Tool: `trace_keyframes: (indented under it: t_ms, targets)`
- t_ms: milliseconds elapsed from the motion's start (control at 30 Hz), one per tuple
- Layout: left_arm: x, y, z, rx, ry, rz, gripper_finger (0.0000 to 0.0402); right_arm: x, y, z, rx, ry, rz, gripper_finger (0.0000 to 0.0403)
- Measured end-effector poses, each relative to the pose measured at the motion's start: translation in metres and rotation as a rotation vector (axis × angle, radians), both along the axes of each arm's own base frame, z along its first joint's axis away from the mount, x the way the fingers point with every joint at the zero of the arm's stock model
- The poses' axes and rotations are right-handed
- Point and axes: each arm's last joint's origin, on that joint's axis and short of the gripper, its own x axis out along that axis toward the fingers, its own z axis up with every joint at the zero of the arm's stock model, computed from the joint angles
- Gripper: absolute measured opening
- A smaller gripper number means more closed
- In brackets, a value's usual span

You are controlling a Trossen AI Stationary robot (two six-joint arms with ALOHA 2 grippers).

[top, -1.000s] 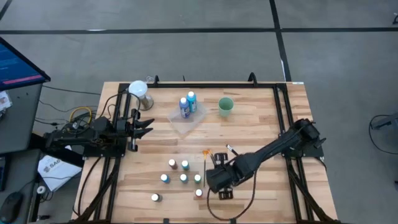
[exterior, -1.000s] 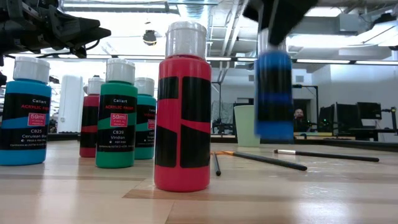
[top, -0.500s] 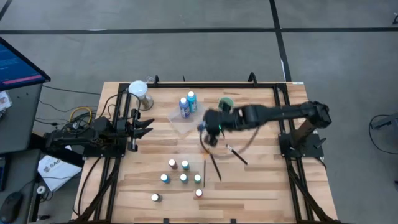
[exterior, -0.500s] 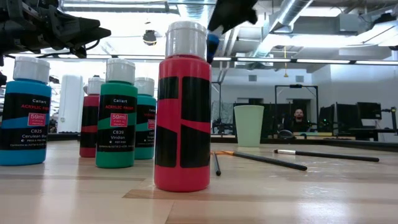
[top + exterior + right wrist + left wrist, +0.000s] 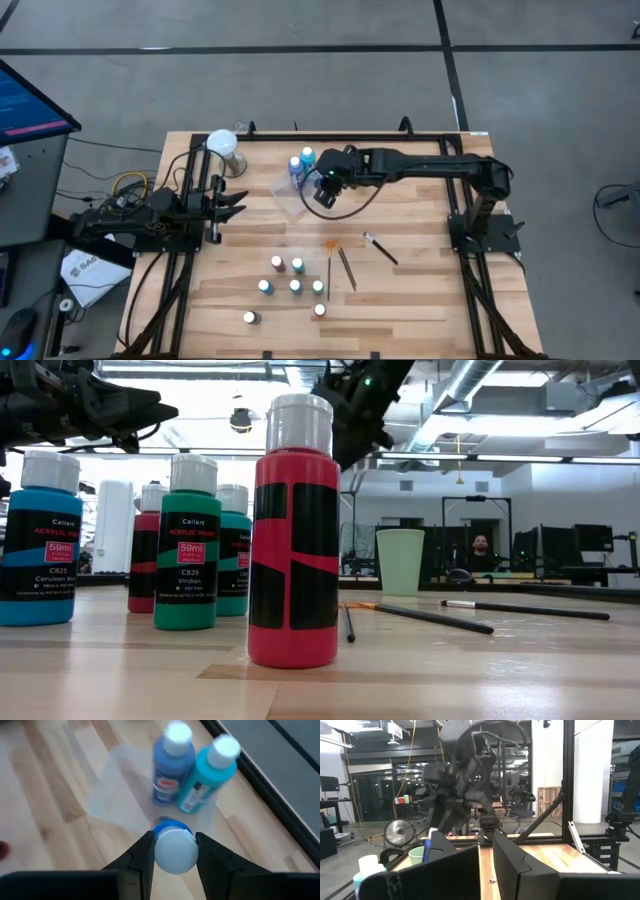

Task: Pick & Place Paint Supplies
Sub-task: Put the right small blue paint bottle into the transparent bin

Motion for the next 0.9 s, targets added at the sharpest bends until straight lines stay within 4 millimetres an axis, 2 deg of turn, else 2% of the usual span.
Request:
trace_keyframes:
  t_ms: [167,500,667,900]
  targets:
    - [0.0,0.0,0.0,0.0,0.0,-0.001,0.0001,0.01,-0.012,-0.016,-0.018,0.026,-0.001,0.0112]
    - [0.0,0.0,0.0,0.0,-0.003,0.0,0.0001,0.018,-0.032,-0.027,-0.031,0.0,-0.033,0.0113]
    - [0.0,0.0,0.0,0.0,-0.003,0.0,0.0001,0.022,-0.033,-0.042,-0.017,0.046,-0.024,0.0113]
    - [0.0,0.0,0.0,0.0,-0.004,0.0,0.0001,0.029,-0.036,-0.051,-0.019,0.038,-0.027,0.0113]
